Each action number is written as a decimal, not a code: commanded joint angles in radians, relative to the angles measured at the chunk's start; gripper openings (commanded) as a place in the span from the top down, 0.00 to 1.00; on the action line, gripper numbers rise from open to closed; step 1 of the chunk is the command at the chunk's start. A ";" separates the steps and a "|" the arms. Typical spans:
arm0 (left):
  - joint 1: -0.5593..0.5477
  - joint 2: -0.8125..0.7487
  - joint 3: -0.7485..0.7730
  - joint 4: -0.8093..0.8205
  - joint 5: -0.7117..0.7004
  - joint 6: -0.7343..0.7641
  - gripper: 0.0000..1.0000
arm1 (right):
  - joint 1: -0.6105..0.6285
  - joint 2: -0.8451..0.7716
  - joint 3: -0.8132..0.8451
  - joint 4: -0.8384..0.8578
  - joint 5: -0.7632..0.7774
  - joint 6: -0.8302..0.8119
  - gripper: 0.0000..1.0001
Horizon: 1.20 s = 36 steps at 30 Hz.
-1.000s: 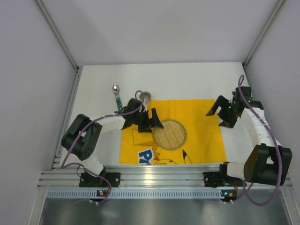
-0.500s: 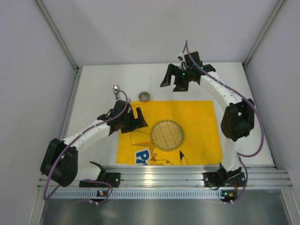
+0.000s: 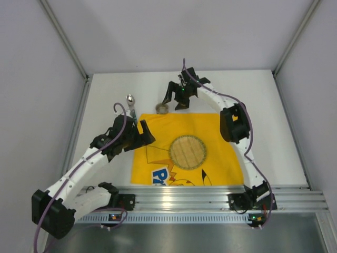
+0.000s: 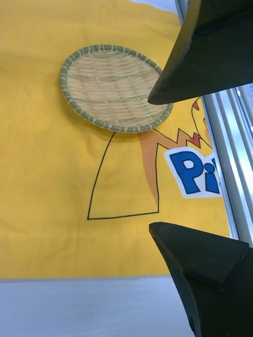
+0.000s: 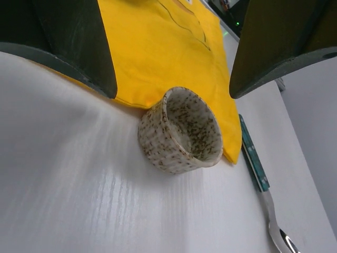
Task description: Set the dinner table for one person
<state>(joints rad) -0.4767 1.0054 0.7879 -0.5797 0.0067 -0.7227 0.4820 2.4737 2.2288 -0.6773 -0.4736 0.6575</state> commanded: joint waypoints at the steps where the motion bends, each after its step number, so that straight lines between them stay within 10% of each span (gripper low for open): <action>1: 0.010 -0.047 -0.001 -0.080 -0.057 0.017 0.02 | 0.040 0.030 0.060 0.041 0.004 0.051 0.13; 6: 0.018 -0.053 0.030 -0.121 -0.070 0.045 0.02 | 0.053 0.063 0.066 0.048 0.067 0.073 0.25; 12: 0.027 -0.053 0.042 -0.141 -0.063 0.060 0.02 | 0.052 0.105 0.092 0.053 0.121 0.105 0.90; 15: 0.030 -0.050 0.042 -0.138 -0.056 0.066 0.02 | 0.050 0.105 0.124 0.065 0.107 0.128 1.00; 26: 0.043 0.035 0.103 -0.095 -0.048 0.097 0.02 | -0.061 -0.083 0.082 0.102 0.050 0.108 1.00; 36: 0.312 0.229 0.175 0.004 0.082 0.193 0.02 | -0.390 -0.724 -0.803 0.053 0.240 -0.153 1.00</action>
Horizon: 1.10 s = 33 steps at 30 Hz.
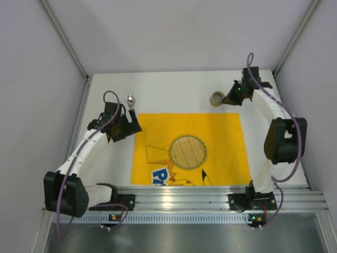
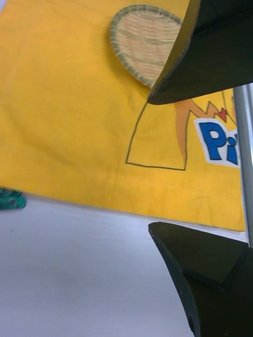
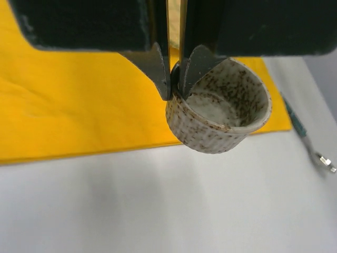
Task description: Set the dinner table for one person
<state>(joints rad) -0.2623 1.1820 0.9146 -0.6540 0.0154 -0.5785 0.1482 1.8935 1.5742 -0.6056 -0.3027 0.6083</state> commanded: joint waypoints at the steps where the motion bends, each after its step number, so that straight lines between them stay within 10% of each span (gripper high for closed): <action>1: 0.118 0.070 0.064 0.088 0.084 0.055 0.02 | -0.071 -0.166 -0.187 -0.023 0.083 -0.142 1.00; 14: 0.178 0.395 0.239 0.149 0.100 0.121 0.02 | -0.107 -0.113 -0.333 -0.054 0.186 -0.193 1.00; 21: 0.182 0.545 0.340 0.145 0.070 0.137 0.02 | -0.108 -0.099 -0.321 -0.089 0.238 -0.212 0.53; 33: 0.213 0.763 0.541 0.076 0.005 0.199 0.25 | -0.107 -0.284 -0.384 -0.121 0.200 -0.197 0.45</action>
<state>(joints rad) -0.0570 1.9041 1.3853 -0.5560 0.0570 -0.4229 0.0383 1.7176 1.1961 -0.7040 -0.0929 0.4114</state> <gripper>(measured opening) 0.770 0.552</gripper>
